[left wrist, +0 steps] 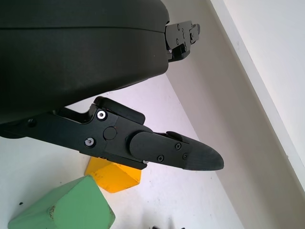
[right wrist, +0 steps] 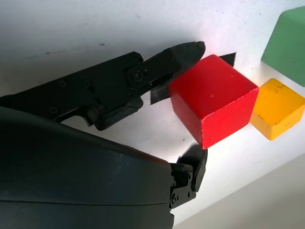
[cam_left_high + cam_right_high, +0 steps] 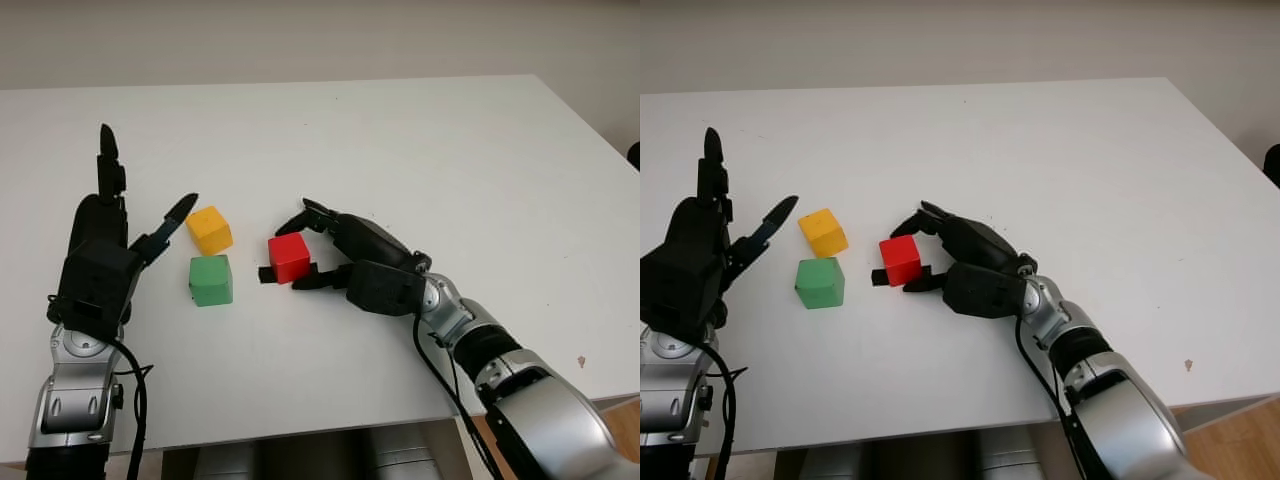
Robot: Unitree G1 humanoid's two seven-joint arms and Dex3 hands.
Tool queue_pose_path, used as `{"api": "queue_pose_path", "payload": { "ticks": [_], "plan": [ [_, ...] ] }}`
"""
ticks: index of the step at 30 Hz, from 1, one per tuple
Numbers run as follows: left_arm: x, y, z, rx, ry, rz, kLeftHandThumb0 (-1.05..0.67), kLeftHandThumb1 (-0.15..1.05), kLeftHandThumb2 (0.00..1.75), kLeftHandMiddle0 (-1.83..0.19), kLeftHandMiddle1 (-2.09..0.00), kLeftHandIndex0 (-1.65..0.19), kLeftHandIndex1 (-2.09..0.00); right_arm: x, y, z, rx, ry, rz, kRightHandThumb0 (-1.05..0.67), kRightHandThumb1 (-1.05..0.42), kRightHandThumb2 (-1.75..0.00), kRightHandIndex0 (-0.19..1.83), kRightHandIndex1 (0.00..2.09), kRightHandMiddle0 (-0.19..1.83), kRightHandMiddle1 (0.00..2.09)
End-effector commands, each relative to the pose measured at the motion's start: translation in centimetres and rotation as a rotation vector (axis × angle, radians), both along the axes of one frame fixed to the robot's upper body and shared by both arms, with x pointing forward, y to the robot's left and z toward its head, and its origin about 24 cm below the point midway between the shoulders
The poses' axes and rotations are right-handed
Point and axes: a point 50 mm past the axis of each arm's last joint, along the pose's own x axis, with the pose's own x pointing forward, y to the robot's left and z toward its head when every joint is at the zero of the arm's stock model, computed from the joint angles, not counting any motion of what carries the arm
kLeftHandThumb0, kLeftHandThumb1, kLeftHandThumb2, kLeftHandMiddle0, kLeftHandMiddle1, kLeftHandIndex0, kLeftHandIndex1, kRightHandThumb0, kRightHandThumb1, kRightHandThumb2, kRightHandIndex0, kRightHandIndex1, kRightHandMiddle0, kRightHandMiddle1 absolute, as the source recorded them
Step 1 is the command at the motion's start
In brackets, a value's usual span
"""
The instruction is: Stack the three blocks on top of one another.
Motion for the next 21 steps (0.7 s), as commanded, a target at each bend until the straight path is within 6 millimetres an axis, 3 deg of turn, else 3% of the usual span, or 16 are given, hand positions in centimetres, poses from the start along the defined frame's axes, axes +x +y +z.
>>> {"api": "queue_pose_path", "payload": {
  "ticks": [1,7,10,17,21],
  "plan": [
    [0.0,0.0,0.5,0.011,-0.021,-0.004,-0.73,1.05,0.15,0.19,0.0,0.19,-0.01,0.4,-0.2,1.1,-0.008,-0.032,0.005,-0.76,-0.93,-0.05,-0.19,0.0,-0.05,0.29],
    [0.0,0.0,0.5,0.016,-0.022,-0.001,-0.74,1.05,0.16,0.19,0.0,0.19,-0.01,0.4,-0.9,2.3,-0.049,-0.097,0.028,-0.88,-0.95,-0.06,-0.19,0.0,-0.18,0.1],
    [-0.1,0.1,0.5,0.022,-0.019,-0.001,-0.75,1.05,0.17,0.19,0.0,0.19,-0.01,0.6,-1.4,3.8,-0.043,-0.14,0.031,-0.91,-0.96,-0.06,-0.19,0.0,-0.19,0.02],
    [-0.3,0.3,0.8,0.017,-0.029,-0.005,-0.76,1.05,0.17,0.19,0.0,0.19,-0.01,1.1,-3.2,8.3,0.14,-0.205,-0.015,-0.89,-0.94,-0.05,-0.19,0.0,-0.19,0.0],
    [-0.6,0.6,1.2,0.051,-0.042,0.003,-0.76,1.05,0.17,0.18,-0.01,0.19,-0.03,1.6,-4.7,10.3,0.275,-0.195,-0.067,-0.9,-1.03,-0.09,-0.19,0.0,-0.19,0.0]
  ]
}}
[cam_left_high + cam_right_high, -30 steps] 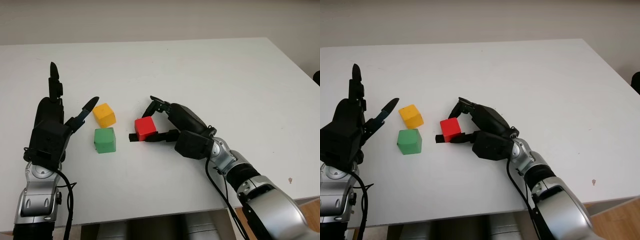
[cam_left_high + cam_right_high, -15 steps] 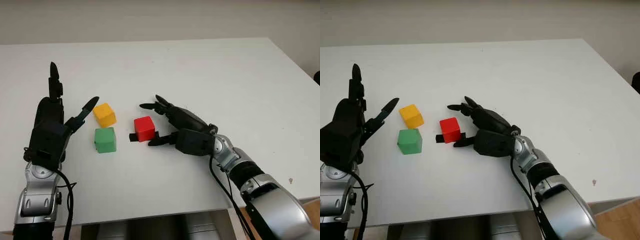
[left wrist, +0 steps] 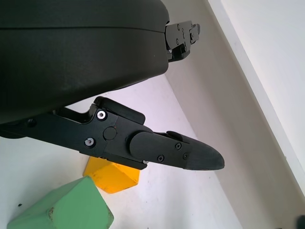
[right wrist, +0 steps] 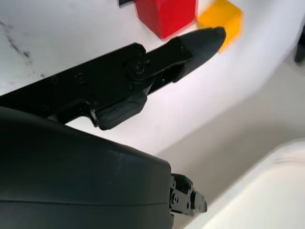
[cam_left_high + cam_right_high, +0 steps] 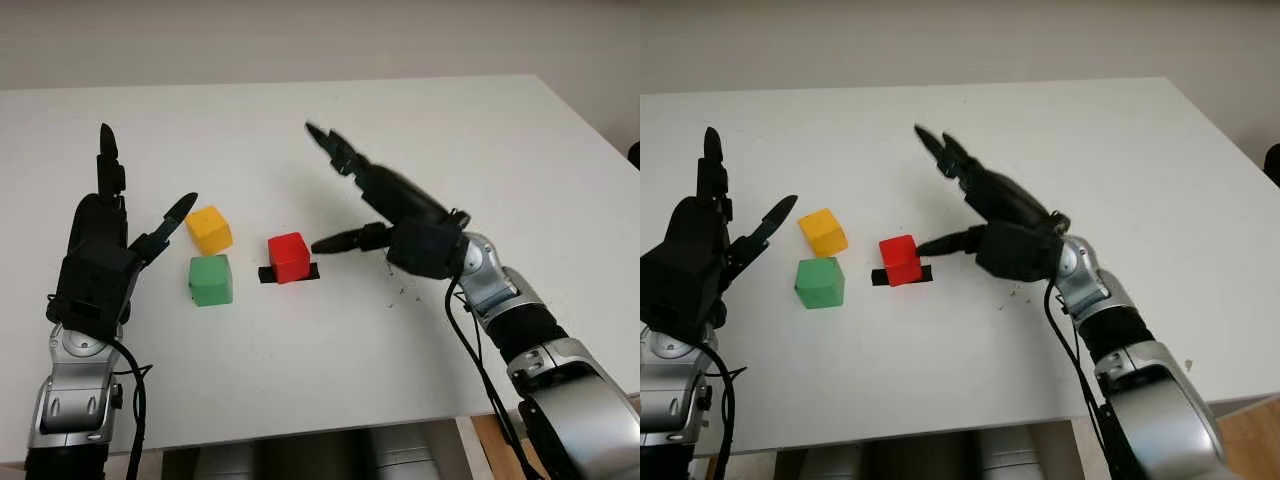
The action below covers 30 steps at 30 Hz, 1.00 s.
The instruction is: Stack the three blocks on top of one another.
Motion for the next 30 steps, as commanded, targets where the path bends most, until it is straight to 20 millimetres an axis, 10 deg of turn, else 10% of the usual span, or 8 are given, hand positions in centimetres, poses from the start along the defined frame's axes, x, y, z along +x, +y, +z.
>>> {"api": "queue_pose_path", "payload": {
  "ticks": [1,30],
  "plan": [
    [-0.3,0.3,0.8,0.039,-0.033,0.003,-0.76,1.05,0.17,0.16,-0.03,0.18,-0.03,0.5,-0.9,2.0,0.082,-0.01,-0.026,-0.89,-1.04,-0.1,-0.19,0.0,-0.19,0.0],
    [-3.7,3.0,4.6,0.555,0.184,-0.096,-0.72,0.93,0.04,0.1,-0.07,-0.29,-0.13,2.5,-3.8,4.6,0.312,0.056,-0.204,-0.9,-1.05,-0.31,-0.15,0.05,-0.04,0.08]
  ]
}}
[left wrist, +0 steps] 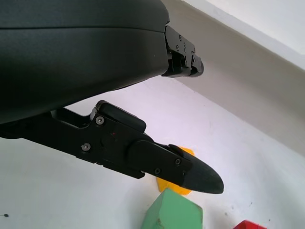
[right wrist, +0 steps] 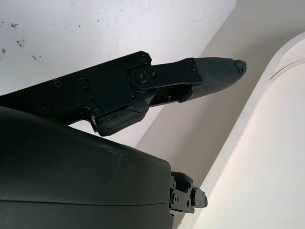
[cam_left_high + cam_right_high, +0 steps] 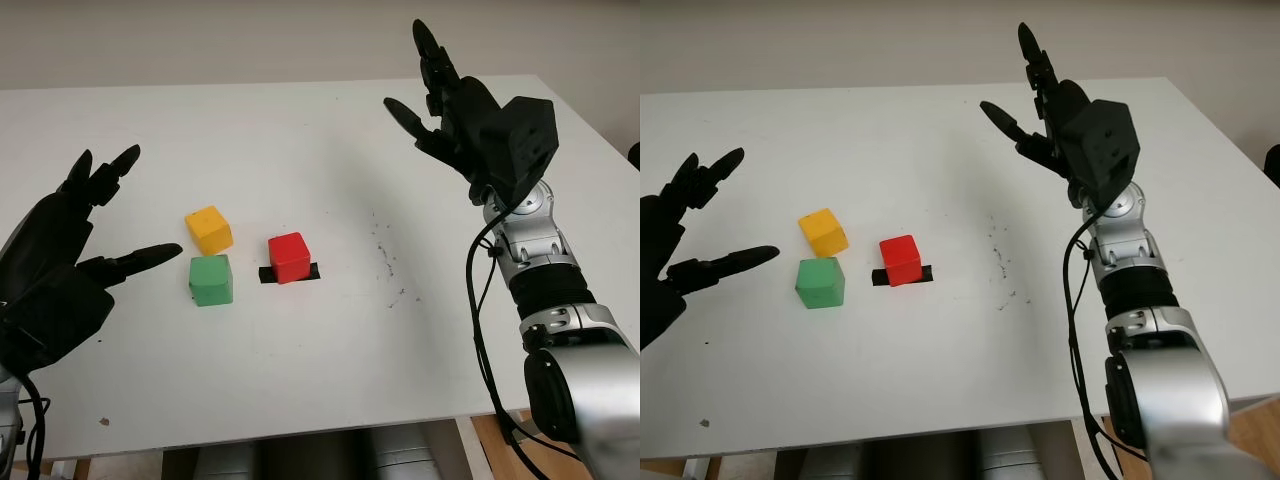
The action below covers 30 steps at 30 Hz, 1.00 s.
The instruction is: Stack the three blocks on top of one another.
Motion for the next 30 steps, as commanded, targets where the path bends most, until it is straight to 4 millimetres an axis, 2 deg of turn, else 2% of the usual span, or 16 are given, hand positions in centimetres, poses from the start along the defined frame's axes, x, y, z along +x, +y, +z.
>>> {"api": "queue_pose_path", "payload": {
  "ticks": [1,4,8,15,21,30],
  "plan": [
    [0.0,-0.1,0.3,0.027,-0.005,-0.002,-0.72,0.93,0.04,0.09,-0.07,-0.31,-0.13,0.1,0.2,0.9,0.002,-0.025,0.001,-0.9,-1.05,-0.31,-0.15,0.05,-0.03,0.08],
    [0.6,-0.2,0.2,0.034,-0.048,0.045,-0.65,0.96,0.06,0.06,-0.07,-0.32,-0.11,0.1,0.2,0.9,0.003,-0.022,0.003,-0.89,-1.05,-0.3,-0.16,0.05,-0.03,0.08],
    [2.6,-0.5,0.6,0.058,-0.105,0.144,-0.63,0.97,0.06,0.06,-0.06,-0.27,-0.07,0.0,0.2,0.8,0.001,-0.028,0.006,-0.89,-1.05,-0.3,-0.16,0.05,-0.02,0.08],
    [6.0,-1.6,1.7,0.167,-0.12,0.208,-0.74,1.01,0.07,0.05,-0.06,-0.25,-0.06,0.0,0.4,0.9,-0.007,-0.031,0.009,-0.9,-1.05,-0.3,-0.17,0.05,-0.02,0.08],
    [8.3,-2.1,2.1,0.205,-0.055,0.203,-0.78,1.02,0.06,0.07,-0.05,-0.21,-0.04,0.1,0.5,0.9,0.001,-0.022,0.019,-0.91,-1.05,-0.29,-0.18,0.04,-0.02,0.07],
    [10.1,-2.6,1.8,0.185,0.105,0.154,-0.84,1.01,0.06,0.1,-0.04,-0.16,-0.02,0.1,0.6,0.7,0.009,-0.04,0.016,-0.89,-1.05,-0.26,-0.16,0.05,0.0,0.08]
  ]
}}
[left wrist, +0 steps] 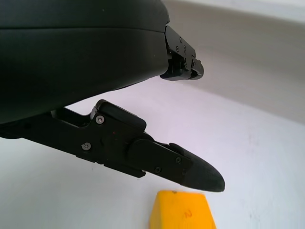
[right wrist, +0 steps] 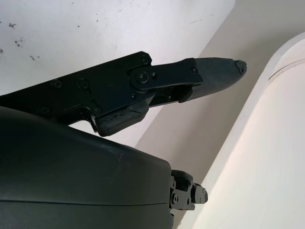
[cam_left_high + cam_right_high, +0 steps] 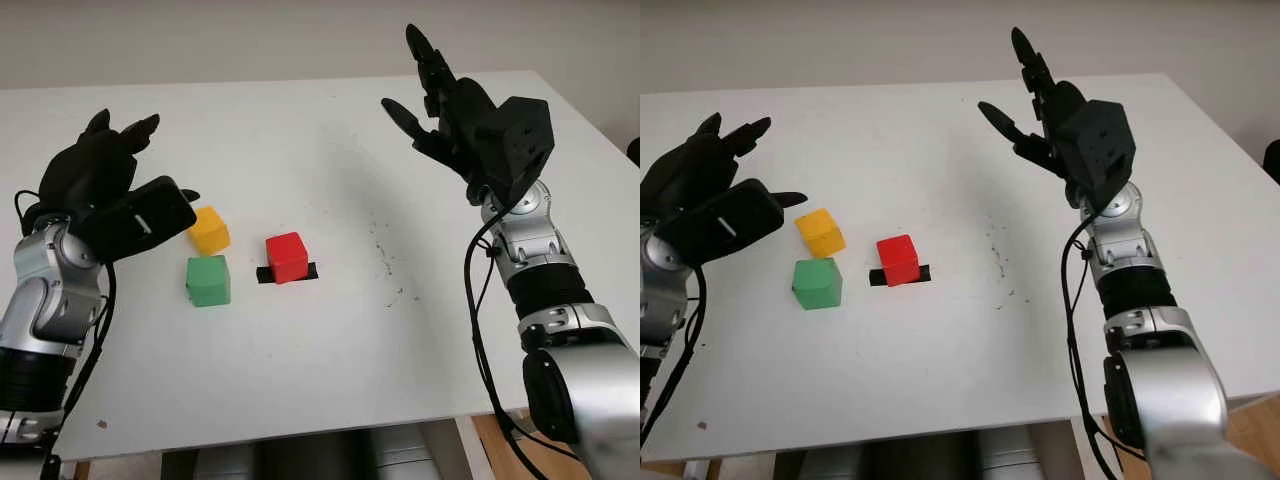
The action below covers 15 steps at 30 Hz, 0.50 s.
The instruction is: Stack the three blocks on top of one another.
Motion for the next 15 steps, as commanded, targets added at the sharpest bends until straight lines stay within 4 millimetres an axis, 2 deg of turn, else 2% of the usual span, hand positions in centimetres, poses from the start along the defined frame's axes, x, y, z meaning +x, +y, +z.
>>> {"api": "queue_pose_path", "payload": {
  "ticks": [1,15],
  "plan": [
    [0.28,-0.01,0.76,0.014,0.026,-0.014,-0.84,1.02,0.06,0.11,-0.04,-0.15,-0.02,0.12,0.23,0.66,0.008,-0.027,0.003,-0.9,-1.05,-0.26,-0.16,0.05,0.0,0.08],
    [0.84,-0.3,0.14,0.067,0.21,-0.033,-0.91,1.0,0.05,0.05,-0.06,-0.12,-0.05,0.1,0.38,0.58,0.004,-0.035,0.015,-0.9,-1.05,-0.26,-0.16,0.05,0.0,0.07]
  ]
}}
